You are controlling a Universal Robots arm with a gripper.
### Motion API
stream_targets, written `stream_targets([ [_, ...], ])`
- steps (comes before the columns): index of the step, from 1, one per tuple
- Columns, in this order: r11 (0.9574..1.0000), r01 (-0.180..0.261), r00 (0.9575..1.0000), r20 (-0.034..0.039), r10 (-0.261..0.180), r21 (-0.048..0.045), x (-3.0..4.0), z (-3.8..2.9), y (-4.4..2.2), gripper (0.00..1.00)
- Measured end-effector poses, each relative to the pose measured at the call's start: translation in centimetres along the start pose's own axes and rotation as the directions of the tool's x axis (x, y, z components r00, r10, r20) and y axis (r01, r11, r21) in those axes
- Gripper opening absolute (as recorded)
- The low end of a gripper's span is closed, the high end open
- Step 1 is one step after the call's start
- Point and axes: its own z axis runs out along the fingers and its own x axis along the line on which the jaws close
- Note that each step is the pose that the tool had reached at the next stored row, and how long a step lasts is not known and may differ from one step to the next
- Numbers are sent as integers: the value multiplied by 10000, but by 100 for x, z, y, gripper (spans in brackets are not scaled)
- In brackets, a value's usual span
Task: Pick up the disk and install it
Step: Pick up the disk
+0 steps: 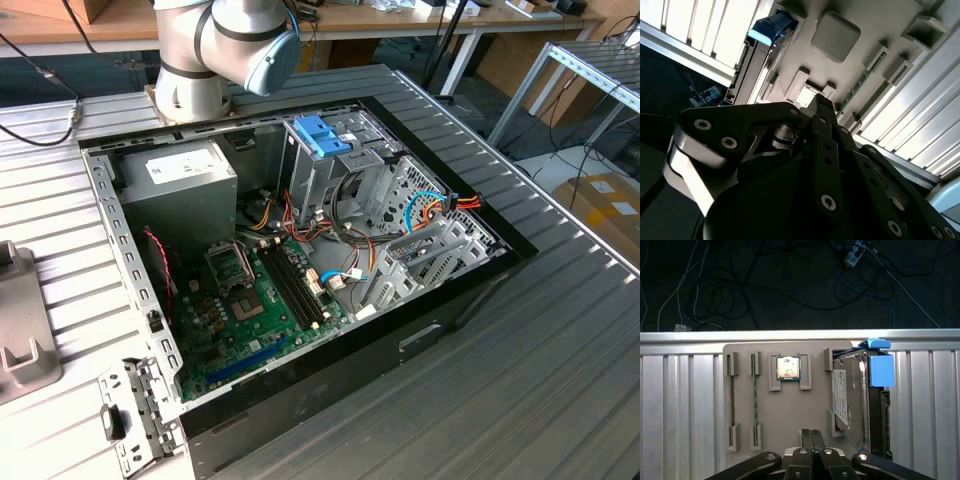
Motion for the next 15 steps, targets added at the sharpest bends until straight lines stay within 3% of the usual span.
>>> stream_targets([
  [7, 10000, 13, 10000, -1, -13, -1, 0, 0, 0, 11],
  [8, 10000, 14, 10000, -1, -14, -1, 0, 0, 0, 17],
  [9, 10000, 15, 10000, -1, -15, -1, 0, 0, 0, 29],
  [12, 10000, 17, 10000, -1, -17, -1, 0, 0, 0, 47],
  [15, 10000, 20, 10000, -1, -20, -1, 0, 0, 0, 54],
])
